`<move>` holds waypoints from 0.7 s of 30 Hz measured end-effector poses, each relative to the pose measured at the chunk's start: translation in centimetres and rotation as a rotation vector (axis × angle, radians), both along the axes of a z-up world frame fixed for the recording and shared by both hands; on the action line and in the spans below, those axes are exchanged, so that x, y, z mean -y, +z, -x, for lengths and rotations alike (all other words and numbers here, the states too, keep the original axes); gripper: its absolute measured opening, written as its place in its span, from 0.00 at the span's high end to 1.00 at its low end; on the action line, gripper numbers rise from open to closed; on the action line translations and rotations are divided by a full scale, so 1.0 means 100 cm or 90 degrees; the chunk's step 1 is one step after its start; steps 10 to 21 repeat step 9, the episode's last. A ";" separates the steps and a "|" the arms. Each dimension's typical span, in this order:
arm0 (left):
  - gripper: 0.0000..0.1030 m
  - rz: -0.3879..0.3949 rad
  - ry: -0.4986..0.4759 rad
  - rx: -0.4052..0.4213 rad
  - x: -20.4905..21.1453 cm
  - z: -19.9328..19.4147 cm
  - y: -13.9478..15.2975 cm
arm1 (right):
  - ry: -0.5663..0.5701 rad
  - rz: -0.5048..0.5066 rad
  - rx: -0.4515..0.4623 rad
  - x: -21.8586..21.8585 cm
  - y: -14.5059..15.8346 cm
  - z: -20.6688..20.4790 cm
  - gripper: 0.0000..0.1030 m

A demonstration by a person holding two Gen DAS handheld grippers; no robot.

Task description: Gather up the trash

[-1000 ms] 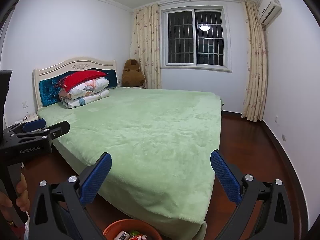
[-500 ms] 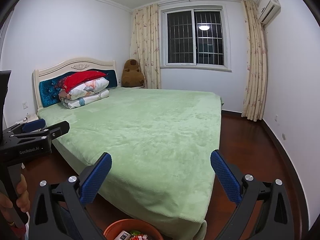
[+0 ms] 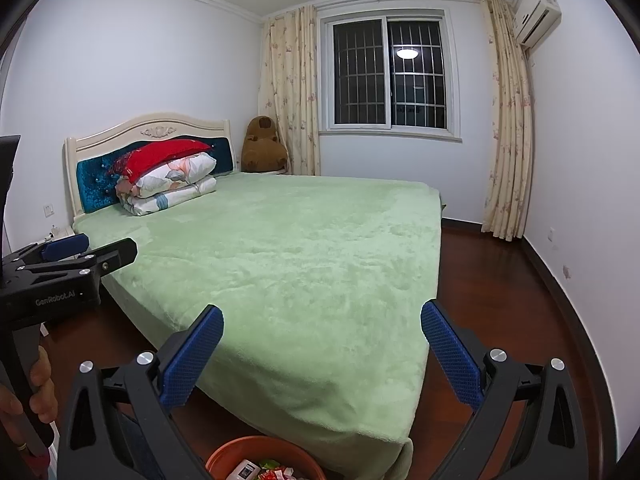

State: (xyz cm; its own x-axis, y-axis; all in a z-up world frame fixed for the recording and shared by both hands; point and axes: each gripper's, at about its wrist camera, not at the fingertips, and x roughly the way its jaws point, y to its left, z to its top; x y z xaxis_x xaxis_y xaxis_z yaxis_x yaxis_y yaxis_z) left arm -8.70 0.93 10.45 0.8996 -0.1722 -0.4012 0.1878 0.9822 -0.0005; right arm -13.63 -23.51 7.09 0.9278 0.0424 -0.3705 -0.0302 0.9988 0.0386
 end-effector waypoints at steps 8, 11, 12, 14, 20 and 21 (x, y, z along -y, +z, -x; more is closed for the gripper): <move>0.10 0.007 0.004 -0.008 -0.002 -0.002 -0.002 | 0.000 -0.003 -0.003 0.000 -0.001 -0.001 0.05; 0.10 0.008 0.004 -0.010 -0.003 -0.003 -0.002 | 0.000 -0.003 -0.004 0.000 -0.001 -0.001 0.05; 0.10 0.008 0.004 -0.010 -0.003 -0.003 -0.002 | 0.000 -0.003 -0.004 0.000 -0.001 -0.001 0.05; 0.10 0.008 0.004 -0.010 -0.003 -0.003 -0.002 | 0.000 -0.003 -0.004 0.000 -0.001 -0.001 0.05; 0.10 0.008 0.004 -0.010 -0.003 -0.003 -0.002 | 0.000 -0.003 -0.004 0.000 -0.001 -0.001 0.05; 0.10 0.008 0.004 -0.010 -0.003 -0.003 -0.002 | 0.000 -0.003 -0.004 0.000 -0.001 -0.001 0.05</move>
